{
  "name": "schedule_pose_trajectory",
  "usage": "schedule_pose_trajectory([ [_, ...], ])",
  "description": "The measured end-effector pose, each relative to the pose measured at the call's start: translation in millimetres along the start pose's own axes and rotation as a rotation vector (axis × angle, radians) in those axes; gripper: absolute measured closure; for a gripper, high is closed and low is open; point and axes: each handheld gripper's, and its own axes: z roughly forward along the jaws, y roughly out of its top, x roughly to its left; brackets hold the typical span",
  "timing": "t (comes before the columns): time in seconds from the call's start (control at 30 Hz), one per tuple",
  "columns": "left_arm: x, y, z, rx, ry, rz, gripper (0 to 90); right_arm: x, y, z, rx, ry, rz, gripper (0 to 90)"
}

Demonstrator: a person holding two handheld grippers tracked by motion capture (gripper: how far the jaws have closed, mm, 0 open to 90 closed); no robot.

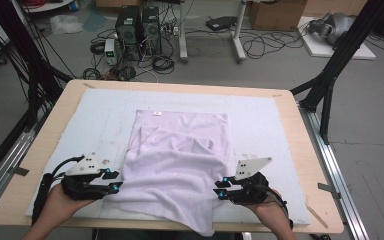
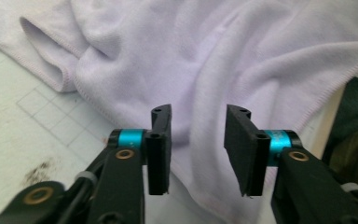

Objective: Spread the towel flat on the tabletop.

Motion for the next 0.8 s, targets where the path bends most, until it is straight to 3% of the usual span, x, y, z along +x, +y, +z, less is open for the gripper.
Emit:
schedule_pose_trajectory([
  [0.07,1.4,1.2,13.4,0.007,-0.028,0.008,57.4,0.0,-0.2,11.2,0.015,0.005,-0.011,64.5],
  [0.17,3.5,1.8,36.4,0.058,-0.051,0.014,55.6,-3.4,-0.8,31.7,0.052,0.021,-0.019,59.9],
  [0.3,3.4,-2.9,58.9,0.125,-0.073,0.036,58.3,-9.3,-2.0,55.7,0.109,0.041,-0.014,63.8],
  [0.33,1.5,-4.8,59.9,0.100,-0.067,0.049,59.2,-10.5,-3.1,61.4,0.133,0.053,-0.008,67.2],
  [0.37,0.9,-5.9,58.9,0.092,-0.067,0.058,62.3,-10.9,-4.0,63.7,0.118,0.064,0.007,73.4],
  [0.4,-0.1,-7.2,58.1,0.086,-0.077,0.050,67.3,-12.0,-3.9,64.3,0.118,0.090,0.013,79.5],
  [0.47,-2.9,-10.0,56.0,0.081,-0.077,0.046,78.1,-9.0,-3.0,64.5,0.121,0.093,0.000,85.0],
  [0.57,-8.5,-13.3,51.4,0.088,-0.095,0.050,82.7,-3.5,-1.4,63.0,0.134,0.079,-0.023,87.1],
  [0.67,-20.4,-17.8,43.6,0.090,-0.097,0.069,83.5,2.5,-2.4,61.0,0.116,0.099,-0.028,88.2],
  [0.8,-37.7,-21.7,25.7,0.066,-0.101,0.088,83.7,20.6,-3.6,53.6,0.112,0.114,-0.053,88.6],
])
